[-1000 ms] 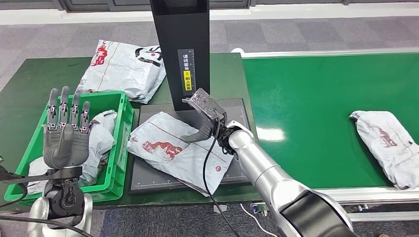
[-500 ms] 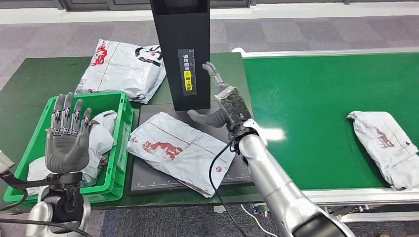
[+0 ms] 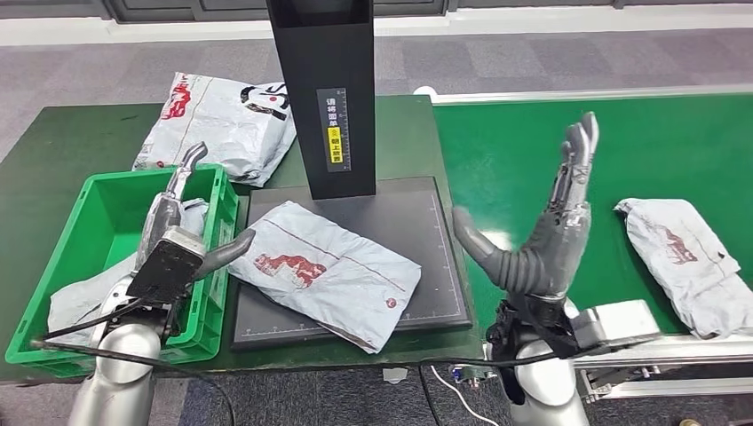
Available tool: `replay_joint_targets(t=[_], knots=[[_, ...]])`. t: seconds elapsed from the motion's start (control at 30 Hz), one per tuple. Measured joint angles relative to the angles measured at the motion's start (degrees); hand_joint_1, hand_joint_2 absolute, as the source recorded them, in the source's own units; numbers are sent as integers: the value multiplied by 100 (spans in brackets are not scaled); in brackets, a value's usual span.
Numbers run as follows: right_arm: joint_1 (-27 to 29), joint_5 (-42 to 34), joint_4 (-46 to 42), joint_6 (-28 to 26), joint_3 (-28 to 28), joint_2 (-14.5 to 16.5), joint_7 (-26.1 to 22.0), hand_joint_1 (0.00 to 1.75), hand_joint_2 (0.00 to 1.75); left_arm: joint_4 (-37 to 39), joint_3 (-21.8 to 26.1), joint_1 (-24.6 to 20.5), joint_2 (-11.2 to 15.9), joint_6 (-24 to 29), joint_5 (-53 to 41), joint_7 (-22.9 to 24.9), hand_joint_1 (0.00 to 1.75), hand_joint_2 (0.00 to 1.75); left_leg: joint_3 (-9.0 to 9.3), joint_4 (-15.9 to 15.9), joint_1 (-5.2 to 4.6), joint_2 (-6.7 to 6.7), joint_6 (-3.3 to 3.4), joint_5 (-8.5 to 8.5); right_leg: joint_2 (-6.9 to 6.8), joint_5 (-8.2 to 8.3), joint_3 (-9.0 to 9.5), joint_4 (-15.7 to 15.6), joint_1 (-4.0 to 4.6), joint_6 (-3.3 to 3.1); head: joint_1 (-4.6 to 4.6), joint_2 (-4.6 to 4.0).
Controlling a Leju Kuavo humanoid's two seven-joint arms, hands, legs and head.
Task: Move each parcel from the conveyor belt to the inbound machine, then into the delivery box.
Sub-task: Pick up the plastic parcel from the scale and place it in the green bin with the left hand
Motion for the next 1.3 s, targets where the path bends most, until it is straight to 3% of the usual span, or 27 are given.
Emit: replay_joint_targets(t=[0.37, 0.5, 0.8, 1.03, 1.3], knots=[[191, -11, -379, 15, -159, -4, 0, 0, 175, 233, -207, -194, 46, 8, -178, 27, 0, 175, 3, -1, 2, 3, -2, 3, 3, 1, -2, 2, 2, -1, 0, 0], [241, -135, -399, 138, -227, -3, 8, 0, 175, 523, -440, -526, 79, -69, -731, 144, 0, 175, -1, 0, 1, -6, 0, 5, -2, 1, -1, 2, 1, -1, 1, 0], [128, -453, -257, 611, -341, 37, 114, 0, 175, 2370, -1464, -1783, 48, -199, -1722, 330, 0, 175, 1, 2, -1, -3, 0, 13, 0, 13, 0, 2, -1, 3, 1, 0], [-107, -634, -33, 684, -351, 91, 113, 0, 175, 4210, -2587, -2496, -319, -491, -2575, 339, 0, 175, -1, 2, -2, -3, 0, 14, 1, 13, 0, 2, -2, 3, 1, 0], [-193, -782, 68, 840, -352, 242, 142, 0, 175, 5993, -3845, -2844, -751, -678, -3003, -14, 0, 175, 4, -1, -2, -21, 2, 12, -16, 4, 16, 2, -2, 5, -2, 0]])
